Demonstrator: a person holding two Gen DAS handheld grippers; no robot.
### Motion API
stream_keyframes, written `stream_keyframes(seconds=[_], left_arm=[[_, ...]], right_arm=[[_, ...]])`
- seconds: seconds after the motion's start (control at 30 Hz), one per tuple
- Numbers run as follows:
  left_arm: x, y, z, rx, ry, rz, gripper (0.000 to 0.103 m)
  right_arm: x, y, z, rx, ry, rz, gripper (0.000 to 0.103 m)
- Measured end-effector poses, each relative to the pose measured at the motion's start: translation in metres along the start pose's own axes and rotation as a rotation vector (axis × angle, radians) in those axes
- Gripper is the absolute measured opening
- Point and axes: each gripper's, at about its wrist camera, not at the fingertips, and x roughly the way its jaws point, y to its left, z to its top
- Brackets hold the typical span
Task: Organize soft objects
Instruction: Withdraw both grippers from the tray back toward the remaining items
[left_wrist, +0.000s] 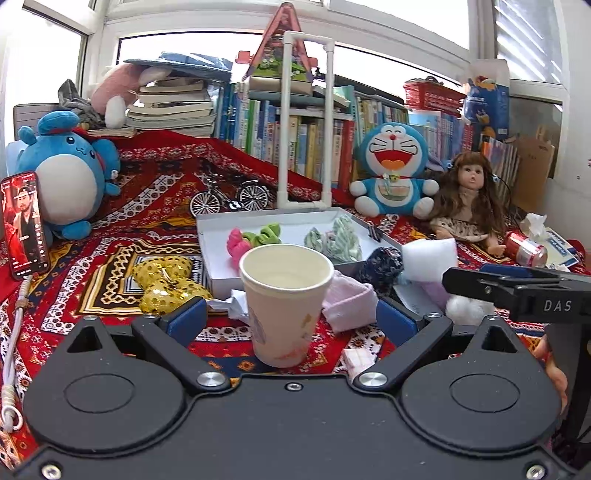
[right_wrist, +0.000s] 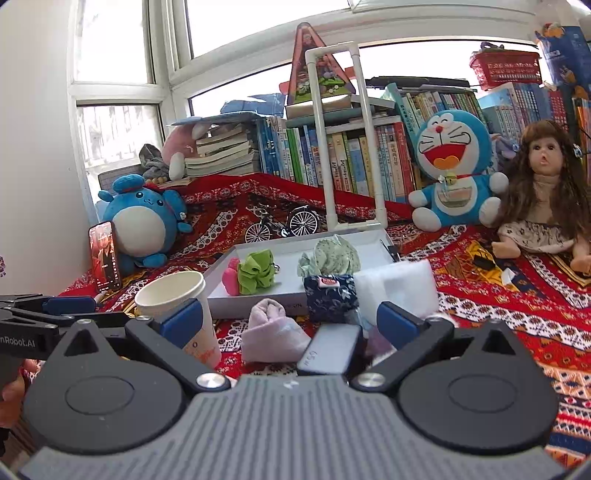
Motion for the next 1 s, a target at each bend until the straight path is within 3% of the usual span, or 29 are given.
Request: stream_keyframes(seconds=[0.17,0.3,0.77,1.0], left_arm=[[-0.003,-0.009,-0.008,0.002,-0.019,-0.016,0.103],[-0.001,-0.015,-0.013,0.014,-0.001,-0.036,0.103],[0.017,-0.032,-0.032,-0.024,0.066,-0.059,0.103],[0.030,-0.039,-0.040,-0.050,0.091,-0.015,0.103]], right_arm=[[-0.007,-0.006,-0.009,0.033,-0.020,-0.015,0.103],[-0.014,-0.013,-0.016,0.046,-0.053,-0.075,0.103],[-0.012,-0.023,-0.032,-0.024,-0.063,-0.196,0.103],[-0.007,-0.034,-0.039,-0.048,-0.050,-0.237,0.103]])
